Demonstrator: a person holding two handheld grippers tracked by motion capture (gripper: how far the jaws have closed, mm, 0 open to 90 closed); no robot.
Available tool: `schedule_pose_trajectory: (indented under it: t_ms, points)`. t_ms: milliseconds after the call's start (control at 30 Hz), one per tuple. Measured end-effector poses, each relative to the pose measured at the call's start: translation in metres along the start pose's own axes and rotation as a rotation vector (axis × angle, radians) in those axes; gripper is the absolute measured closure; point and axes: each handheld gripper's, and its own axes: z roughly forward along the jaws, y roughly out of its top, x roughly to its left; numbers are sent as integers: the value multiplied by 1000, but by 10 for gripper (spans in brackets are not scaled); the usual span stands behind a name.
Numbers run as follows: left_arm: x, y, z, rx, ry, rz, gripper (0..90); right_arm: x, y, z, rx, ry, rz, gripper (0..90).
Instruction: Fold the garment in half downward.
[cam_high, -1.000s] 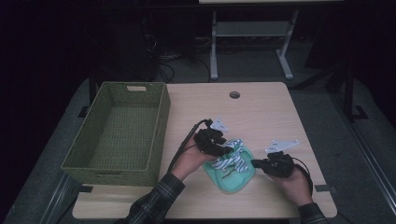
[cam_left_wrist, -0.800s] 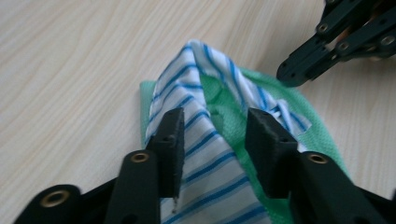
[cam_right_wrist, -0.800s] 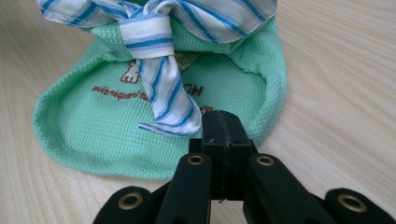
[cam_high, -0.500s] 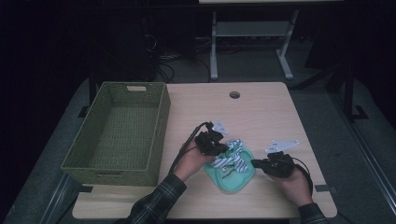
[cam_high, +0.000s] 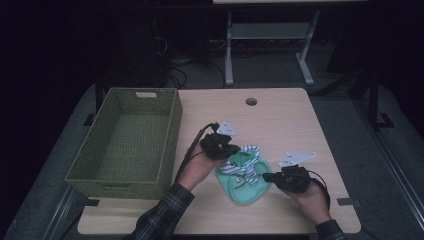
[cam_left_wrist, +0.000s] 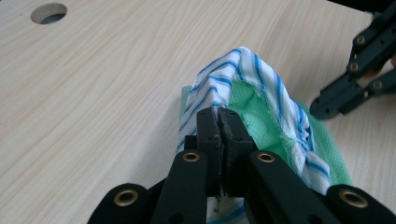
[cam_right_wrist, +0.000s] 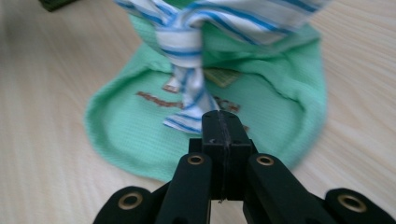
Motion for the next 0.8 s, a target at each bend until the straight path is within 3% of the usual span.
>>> schedule_pose_trajectory:
  t_ms: [200,500,700,800]
  points:
    - [-6,3,-2,-8,-13,17,876,9,7,16,17,33,-26,897]
    - [-24,4,-2,-9,-62,53,874,0,10,34,29,34,-7,898]
    - [-39,-3,4,1,-95,81,875,-7,6,31,37,9,5,898]
    - [-45,-7,8,3,-112,76,875,-11,4,28,39,-10,13,898]
